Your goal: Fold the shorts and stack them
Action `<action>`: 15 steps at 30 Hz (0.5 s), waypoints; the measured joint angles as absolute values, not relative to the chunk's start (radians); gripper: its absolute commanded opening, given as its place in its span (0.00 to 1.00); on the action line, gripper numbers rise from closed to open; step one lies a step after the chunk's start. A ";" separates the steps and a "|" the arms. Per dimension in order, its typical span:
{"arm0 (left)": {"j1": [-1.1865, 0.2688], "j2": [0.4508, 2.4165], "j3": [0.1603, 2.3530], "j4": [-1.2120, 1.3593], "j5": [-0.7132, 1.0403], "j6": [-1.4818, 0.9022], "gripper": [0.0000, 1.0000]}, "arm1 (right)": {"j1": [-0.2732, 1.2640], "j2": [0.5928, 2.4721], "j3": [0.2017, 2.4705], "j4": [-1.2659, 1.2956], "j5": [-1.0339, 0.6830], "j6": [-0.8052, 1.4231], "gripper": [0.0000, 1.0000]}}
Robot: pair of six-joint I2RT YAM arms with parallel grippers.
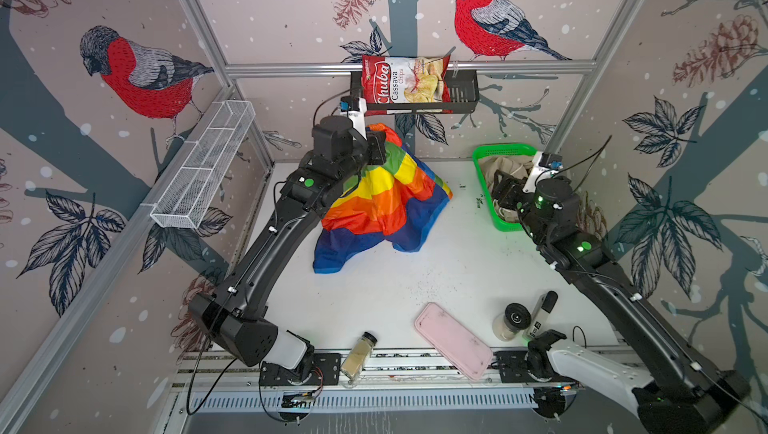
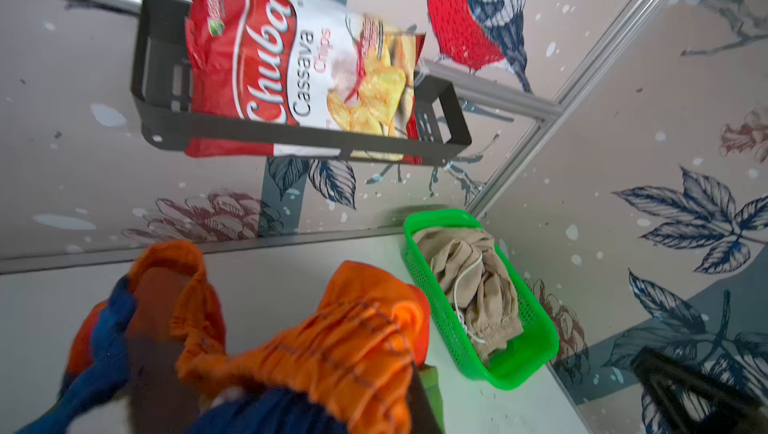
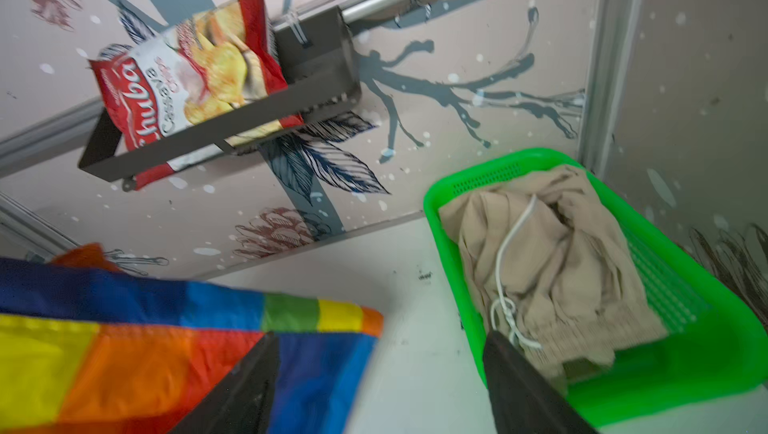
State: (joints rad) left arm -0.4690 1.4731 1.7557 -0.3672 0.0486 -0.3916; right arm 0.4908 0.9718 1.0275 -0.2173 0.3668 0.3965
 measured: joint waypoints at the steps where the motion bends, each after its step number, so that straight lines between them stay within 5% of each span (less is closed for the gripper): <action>1: -0.457 1.470 1.772 -0.376 0.049 -0.392 0.00 | 0.491 0.955 0.997 -0.224 0.356 0.399 0.79; 15: -0.411 1.427 1.833 -0.491 0.072 -0.392 0.00 | 0.474 1.121 0.831 -0.119 0.039 0.477 0.79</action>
State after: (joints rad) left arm -0.4107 1.4269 1.8328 -0.4908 0.0719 -0.3920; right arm 0.4744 1.1213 0.8310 -0.1192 0.0391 0.4774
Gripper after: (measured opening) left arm 0.079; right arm 0.772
